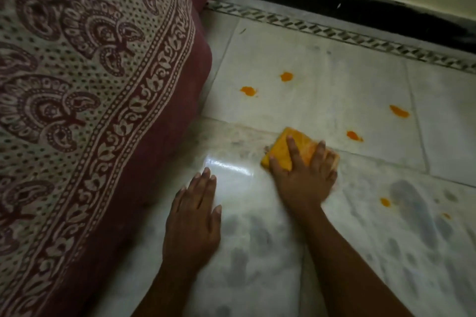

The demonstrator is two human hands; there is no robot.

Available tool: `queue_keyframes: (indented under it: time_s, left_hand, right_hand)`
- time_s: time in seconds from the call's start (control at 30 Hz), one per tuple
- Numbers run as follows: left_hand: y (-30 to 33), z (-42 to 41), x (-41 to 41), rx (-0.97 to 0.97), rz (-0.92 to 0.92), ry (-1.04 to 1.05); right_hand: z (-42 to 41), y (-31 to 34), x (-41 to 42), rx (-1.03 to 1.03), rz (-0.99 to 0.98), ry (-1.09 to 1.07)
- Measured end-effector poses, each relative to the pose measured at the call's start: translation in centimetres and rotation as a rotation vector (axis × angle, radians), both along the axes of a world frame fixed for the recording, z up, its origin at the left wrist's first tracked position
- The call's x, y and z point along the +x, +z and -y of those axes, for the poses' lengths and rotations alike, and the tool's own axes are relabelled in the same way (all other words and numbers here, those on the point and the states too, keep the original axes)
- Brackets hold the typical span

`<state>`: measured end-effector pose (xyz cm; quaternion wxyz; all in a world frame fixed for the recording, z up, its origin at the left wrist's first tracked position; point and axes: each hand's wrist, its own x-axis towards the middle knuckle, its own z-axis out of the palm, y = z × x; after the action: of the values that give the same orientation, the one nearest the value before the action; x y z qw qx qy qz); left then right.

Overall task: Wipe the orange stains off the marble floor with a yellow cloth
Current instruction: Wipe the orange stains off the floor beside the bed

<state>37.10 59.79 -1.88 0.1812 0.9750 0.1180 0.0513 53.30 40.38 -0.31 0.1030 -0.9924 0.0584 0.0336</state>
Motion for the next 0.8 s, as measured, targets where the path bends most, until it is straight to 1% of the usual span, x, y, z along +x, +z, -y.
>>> queue_keyframes:
  time_s: [0.03, 0.07, 0.13, 0.23, 0.3, 0.33, 0.37, 0.4, 0.47, 0.53, 0.57, 0.6, 0.63, 0.7, 0.77, 0.8]
  left_hand:
    - [-0.3, -0.1, 0.1, 0.003, 0.008, 0.001]
    - [-0.4, 0.0, -0.2, 0.003, 0.022, 0.003]
    - [-0.4, -0.1, -0.1, 0.004, 0.055, -0.004]
    - [-0.4, -0.2, 0.1, 0.0, 0.06, 0.001]
    - [-0.1, -0.2, 0.1, -0.01, 0.044, 0.011]
    - [-0.2, 0.0, 0.0, -0.008, 0.035, 0.014]
    - [-0.1, 0.0, -0.1, -0.006, 0.03, 0.013]
    - [0.1, 0.0, -0.1, -0.005, 0.026, 0.01]
    - [0.1, -0.2, 0.0, -0.002, 0.029, 0.007]
    - [-0.5, -0.3, -0.1, 0.013, 0.041, -0.006]
    - [-0.6, -0.2, -0.2, 0.012, 0.047, -0.002]
    - [-0.8, -0.3, -0.1, 0.012, 0.064, -0.007]
    - [-0.9, -0.2, -0.3, 0.006, 0.074, -0.008]
    - [-0.6, -0.3, -0.1, -0.007, 0.087, -0.02]
    - [-0.3, -0.2, 0.0, -0.018, 0.083, -0.009]
    - [-0.4, 0.0, -0.1, -0.012, 0.084, -0.01]
  right_hand:
    - [-2.3, 0.0, 2.2, 0.027, -0.03, -0.038]
    - [-4.5, 0.0, 3.8, 0.035, -0.06, -0.031]
    - [-7.9, -0.5, 5.3, 0.038, -0.082, 0.077]
    - [-8.6, -1.0, 1.9, 0.047, 0.058, 0.405]
    - [-5.5, -1.3, -0.5, 0.046, 0.123, 0.666]
    - [-3.4, -1.4, -0.7, 0.038, 0.147, 0.764]
    - [-1.6, -1.4, 0.0, 0.025, 0.158, 0.808]
    - [-0.3, -1.1, 1.0, -0.006, 0.15, 0.77]
    - [-1.1, -0.7, 3.2, -0.038, 0.093, 0.52]
    - [-5.2, -0.8, 5.2, -0.008, -0.001, 0.242]
    - [-7.5, -0.6, 6.0, 0.008, -0.054, 0.164]
    - [-9.5, -0.3, 6.7, 0.024, -0.082, 0.135]
    - [-10.7, -0.2, 6.7, 0.024, -0.097, 0.171]
    - [-10.4, 0.3, 5.4, 0.032, -0.084, 0.376]
    - [-7.2, 0.5, 2.3, 0.043, -0.046, 0.576]
    - [-4.9, 0.1, 0.5, 0.046, -0.008, 0.6]
